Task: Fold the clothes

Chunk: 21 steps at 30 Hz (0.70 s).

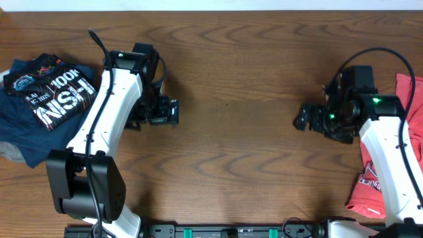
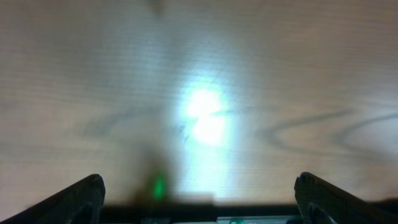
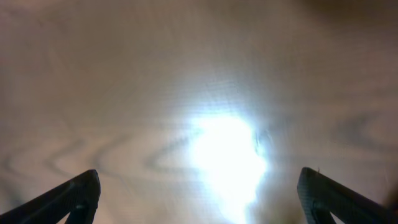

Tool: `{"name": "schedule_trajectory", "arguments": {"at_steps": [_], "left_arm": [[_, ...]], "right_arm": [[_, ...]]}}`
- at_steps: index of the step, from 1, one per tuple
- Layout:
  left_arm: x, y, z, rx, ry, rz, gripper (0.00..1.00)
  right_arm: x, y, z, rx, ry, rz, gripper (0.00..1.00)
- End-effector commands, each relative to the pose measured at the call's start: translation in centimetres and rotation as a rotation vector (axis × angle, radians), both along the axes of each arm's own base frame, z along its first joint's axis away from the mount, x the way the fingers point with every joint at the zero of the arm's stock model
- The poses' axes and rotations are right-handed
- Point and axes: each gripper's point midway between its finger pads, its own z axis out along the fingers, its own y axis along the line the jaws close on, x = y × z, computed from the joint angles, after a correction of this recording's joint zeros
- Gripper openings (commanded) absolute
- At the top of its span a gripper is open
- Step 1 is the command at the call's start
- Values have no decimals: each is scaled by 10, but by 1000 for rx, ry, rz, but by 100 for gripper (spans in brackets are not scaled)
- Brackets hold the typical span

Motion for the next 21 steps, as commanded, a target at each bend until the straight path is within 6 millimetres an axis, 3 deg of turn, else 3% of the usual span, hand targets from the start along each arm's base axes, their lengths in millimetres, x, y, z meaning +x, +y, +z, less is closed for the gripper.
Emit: {"name": "schedule_trajectory", "arguments": {"at_steps": [1, 5, 9, 15, 17, 21], "left_arm": [[-8, 12, 7, 51, -9, 2, 98], [-21, 14, 17, 40, -89, 5, 98], [-32, 15, 33, 10, -291, 18, 98], [-46, 16, 78, -67, -852, 20, 98], [-49, 17, 103, -99, -1039, 28, 98], [-79, 22, 137, -133, -1235, 35, 98]], "right_arm": [[-14, -6, -1, -34, 49, 44, 99], [-34, -7, -1, -44, 76, 48, 99], [-36, -5, 10, -45, -97, 49, 99], [-32, -2, 58, -90, -591, 62, 99], [-34, -2, 77, -89, -725, 55, 99], [-53, -3, 98, -90, -832, 49, 99]]}}
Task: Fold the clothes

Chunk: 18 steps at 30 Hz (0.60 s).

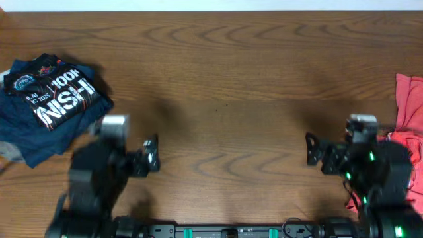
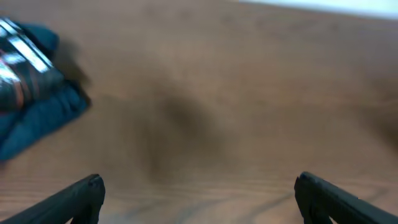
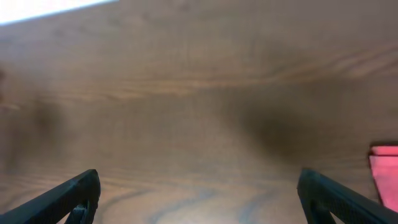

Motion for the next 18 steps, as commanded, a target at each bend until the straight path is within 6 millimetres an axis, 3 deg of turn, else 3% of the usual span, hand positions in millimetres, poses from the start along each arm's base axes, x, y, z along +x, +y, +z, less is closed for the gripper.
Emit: {"name": "schedule_trajectory", "arguments": {"at_steps": [1, 8, 18], "left_arm": [[-22, 6, 18, -18, -121, 17, 98], [-53, 11, 47, -50, -304, 17, 98], [-55, 11, 48, -51, -314, 17, 98]], "right_arm": [[-13, -1, 4, -14, -45, 4, 99], [-29, -1, 1, -14, -38, 4, 99], [-48, -2, -25, -18, 96, 5, 99]]}}
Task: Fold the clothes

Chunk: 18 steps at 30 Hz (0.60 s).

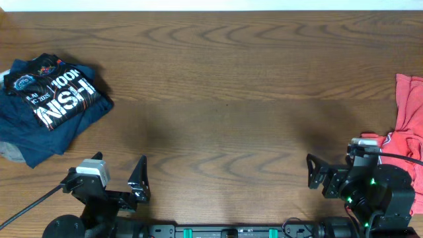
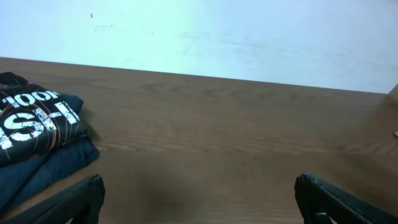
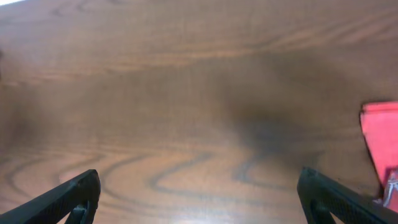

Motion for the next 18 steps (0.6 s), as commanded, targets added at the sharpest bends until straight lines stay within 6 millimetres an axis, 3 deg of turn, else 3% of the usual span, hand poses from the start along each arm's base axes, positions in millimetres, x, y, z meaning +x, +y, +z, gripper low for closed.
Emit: {"name": "schedule_trajectory", "arguments": {"at_steps": [1, 8, 18], "left_arm": [[1, 2, -2, -4, 4, 13, 98], [1, 2, -2, -4, 4, 13, 98], [1, 2, -2, -4, 4, 13, 98]], "right_arm": [[-5, 0, -8, -13, 32, 7, 99], [-15, -6, -17, -58, 59, 2, 99], [18, 3, -3, -173, -385, 118, 99]]}}
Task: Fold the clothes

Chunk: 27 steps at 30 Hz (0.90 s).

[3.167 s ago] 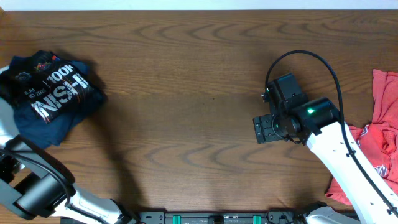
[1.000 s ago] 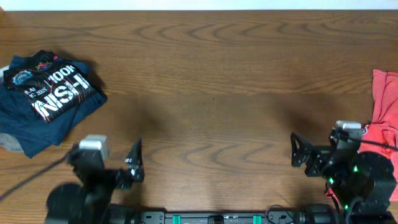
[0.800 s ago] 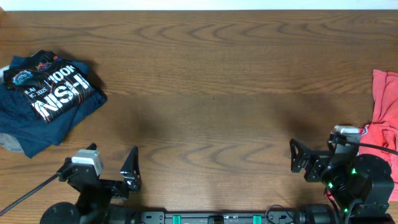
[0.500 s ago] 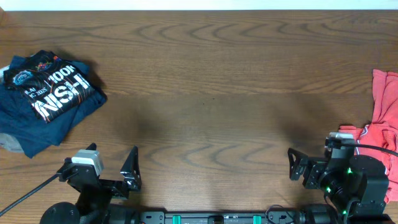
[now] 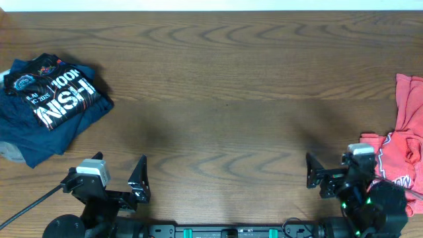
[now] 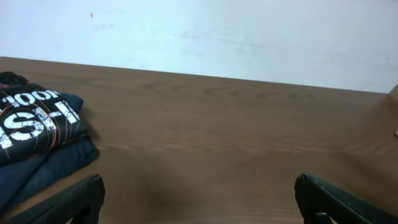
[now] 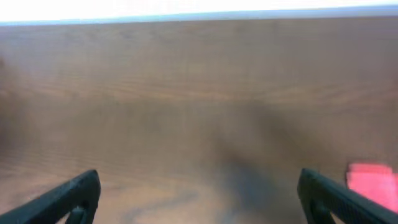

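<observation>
A folded navy T-shirt with white print lies at the table's left end, also seen as the navy shirt in the left wrist view. A crumpled red garment lies at the right edge; a corner of the red cloth shows in the right wrist view. My left gripper is drawn back at the near left edge, open and empty. My right gripper sits at the near right edge, open and empty, just left of the red garment.
The brown wooden table runs wide between the two garments. A white wall stands behind its far edge. A grey cloth edge peeks out under the navy shirt. The arm bases sit along the near edge.
The left arm has not moved. My right gripper has tilted up a little, so the table's far edge now shows in its view, and more of the red garment lies uncovered.
Both grippers were open and low over the table, the left beside the navy shirt and the right beside the red garment. Then both were nearer the front edge, still open. By now both arms rest drawn back at the front edge, empty.
</observation>
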Tool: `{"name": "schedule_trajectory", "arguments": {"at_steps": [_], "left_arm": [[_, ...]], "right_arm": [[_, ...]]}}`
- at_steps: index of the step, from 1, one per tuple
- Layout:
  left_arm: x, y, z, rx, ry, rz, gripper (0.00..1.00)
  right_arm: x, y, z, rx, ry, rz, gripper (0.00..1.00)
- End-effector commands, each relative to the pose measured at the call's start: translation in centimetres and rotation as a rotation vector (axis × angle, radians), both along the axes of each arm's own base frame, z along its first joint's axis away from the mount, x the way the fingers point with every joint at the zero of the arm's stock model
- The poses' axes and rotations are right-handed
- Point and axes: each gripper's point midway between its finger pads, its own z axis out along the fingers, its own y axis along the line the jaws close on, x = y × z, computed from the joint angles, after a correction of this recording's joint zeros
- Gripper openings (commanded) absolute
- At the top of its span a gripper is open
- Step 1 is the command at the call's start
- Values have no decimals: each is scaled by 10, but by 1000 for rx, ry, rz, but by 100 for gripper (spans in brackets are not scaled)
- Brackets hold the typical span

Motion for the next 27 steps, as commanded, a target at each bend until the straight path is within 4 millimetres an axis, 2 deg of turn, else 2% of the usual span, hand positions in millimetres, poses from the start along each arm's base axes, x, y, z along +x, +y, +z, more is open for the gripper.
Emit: {"name": "schedule_trajectory", "arguments": {"at_steps": [1, 7, 14, 20, 27], "left_arm": [[0, 2, -2, -4, 2, 13, 98], [0, 2, -2, -4, 2, 13, 98], [0, 2, -2, -5, 2, 13, 98], [0, 2, -2, -5, 2, 13, 98], [0, 2, -2, -5, 2, 13, 98]], "right_arm": [[7, 4, -6, -56, -118, 42, 99], [35, 4, -3, -78, -351, 34, 99], [54, 4, -18, -173, -503, 45, 99], [55, 4, -52, -173, -384, 57, 99], [55, 5, -51, -173, -386, 58, 99]]}}
